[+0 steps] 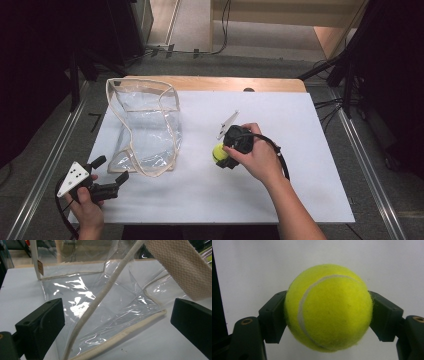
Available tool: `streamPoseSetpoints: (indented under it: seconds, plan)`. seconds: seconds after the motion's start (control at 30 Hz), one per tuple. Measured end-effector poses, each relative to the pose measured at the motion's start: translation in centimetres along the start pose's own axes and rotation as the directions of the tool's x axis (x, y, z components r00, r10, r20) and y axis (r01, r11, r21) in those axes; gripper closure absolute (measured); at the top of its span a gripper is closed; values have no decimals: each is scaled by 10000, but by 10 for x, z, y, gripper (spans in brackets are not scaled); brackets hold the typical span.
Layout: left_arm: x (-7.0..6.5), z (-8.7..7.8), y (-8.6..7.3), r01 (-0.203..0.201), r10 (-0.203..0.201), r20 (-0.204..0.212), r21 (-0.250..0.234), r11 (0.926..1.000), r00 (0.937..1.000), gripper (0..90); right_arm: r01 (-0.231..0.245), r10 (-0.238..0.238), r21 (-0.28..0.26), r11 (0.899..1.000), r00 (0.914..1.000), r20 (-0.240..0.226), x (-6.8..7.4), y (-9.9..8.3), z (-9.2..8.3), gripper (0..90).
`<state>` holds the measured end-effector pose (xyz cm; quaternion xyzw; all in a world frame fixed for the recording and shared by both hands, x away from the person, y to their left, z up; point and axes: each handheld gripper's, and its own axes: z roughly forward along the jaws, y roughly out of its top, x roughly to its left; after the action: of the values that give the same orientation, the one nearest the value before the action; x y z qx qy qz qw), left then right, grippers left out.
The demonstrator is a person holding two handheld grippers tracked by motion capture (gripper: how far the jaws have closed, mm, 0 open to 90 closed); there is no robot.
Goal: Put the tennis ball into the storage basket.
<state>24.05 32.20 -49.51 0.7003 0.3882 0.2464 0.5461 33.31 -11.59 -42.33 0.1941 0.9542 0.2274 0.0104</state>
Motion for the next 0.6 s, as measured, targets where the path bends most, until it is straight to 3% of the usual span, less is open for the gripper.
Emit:
streamPoseSetpoints:
  seconds: [0.6]
  plan:
    - [0,0,0,0,0,20,34,10000,10000,0,299,-298,17,9996,9992,-256,2,19,4,233]
